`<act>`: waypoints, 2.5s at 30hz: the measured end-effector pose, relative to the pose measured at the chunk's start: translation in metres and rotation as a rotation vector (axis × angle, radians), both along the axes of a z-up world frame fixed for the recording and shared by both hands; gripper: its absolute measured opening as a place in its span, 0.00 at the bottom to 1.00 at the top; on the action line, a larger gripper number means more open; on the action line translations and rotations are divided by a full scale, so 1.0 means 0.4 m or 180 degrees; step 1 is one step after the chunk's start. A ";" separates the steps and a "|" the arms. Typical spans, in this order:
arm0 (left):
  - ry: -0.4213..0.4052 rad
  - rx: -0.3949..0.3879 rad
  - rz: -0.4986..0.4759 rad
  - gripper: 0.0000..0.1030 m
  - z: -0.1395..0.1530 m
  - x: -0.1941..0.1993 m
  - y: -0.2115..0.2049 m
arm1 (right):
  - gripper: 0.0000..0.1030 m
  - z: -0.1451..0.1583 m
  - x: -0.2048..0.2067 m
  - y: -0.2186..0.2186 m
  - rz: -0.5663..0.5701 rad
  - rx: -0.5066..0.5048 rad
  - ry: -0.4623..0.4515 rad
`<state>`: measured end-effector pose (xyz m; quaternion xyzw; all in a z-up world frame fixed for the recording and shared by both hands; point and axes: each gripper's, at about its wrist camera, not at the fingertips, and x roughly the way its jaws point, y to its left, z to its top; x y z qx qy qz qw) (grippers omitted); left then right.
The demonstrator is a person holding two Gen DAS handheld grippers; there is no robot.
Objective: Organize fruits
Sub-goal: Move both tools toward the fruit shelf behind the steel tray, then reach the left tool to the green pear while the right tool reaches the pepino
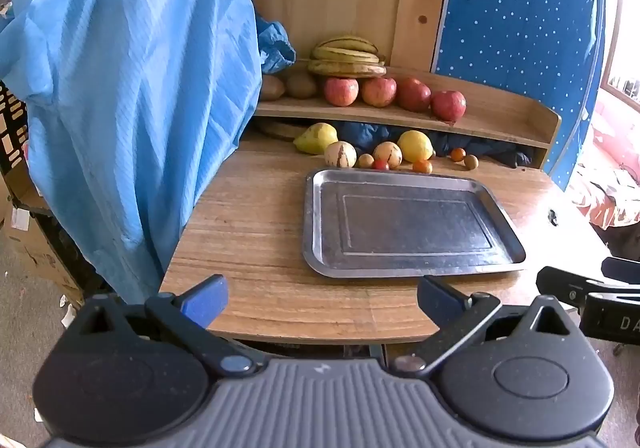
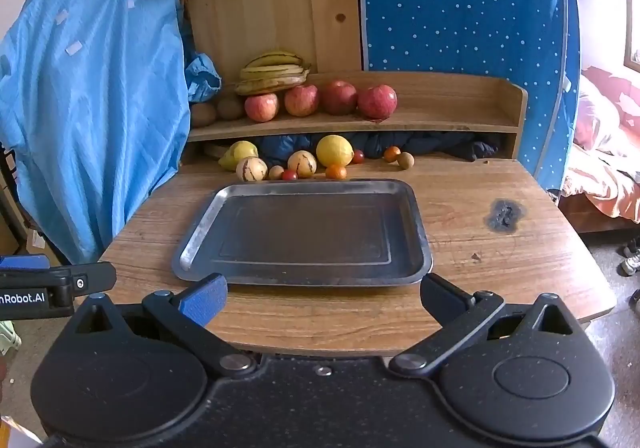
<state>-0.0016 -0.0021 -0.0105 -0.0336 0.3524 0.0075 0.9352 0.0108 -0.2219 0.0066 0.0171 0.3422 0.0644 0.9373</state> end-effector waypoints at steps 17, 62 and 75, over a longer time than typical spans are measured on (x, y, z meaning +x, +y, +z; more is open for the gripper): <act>0.0100 -0.0013 0.0015 1.00 -0.005 0.019 -0.013 | 0.99 -0.010 0.016 -0.016 0.0021 0.0011 0.0075; 0.0657 -0.0005 0.0243 0.99 -0.081 0.205 -0.107 | 0.99 -0.097 0.199 -0.086 0.0315 0.0020 0.0594; 0.0658 -0.0141 0.0526 0.99 -0.080 0.328 -0.200 | 0.99 -0.099 0.344 -0.163 0.0683 -0.0050 0.0605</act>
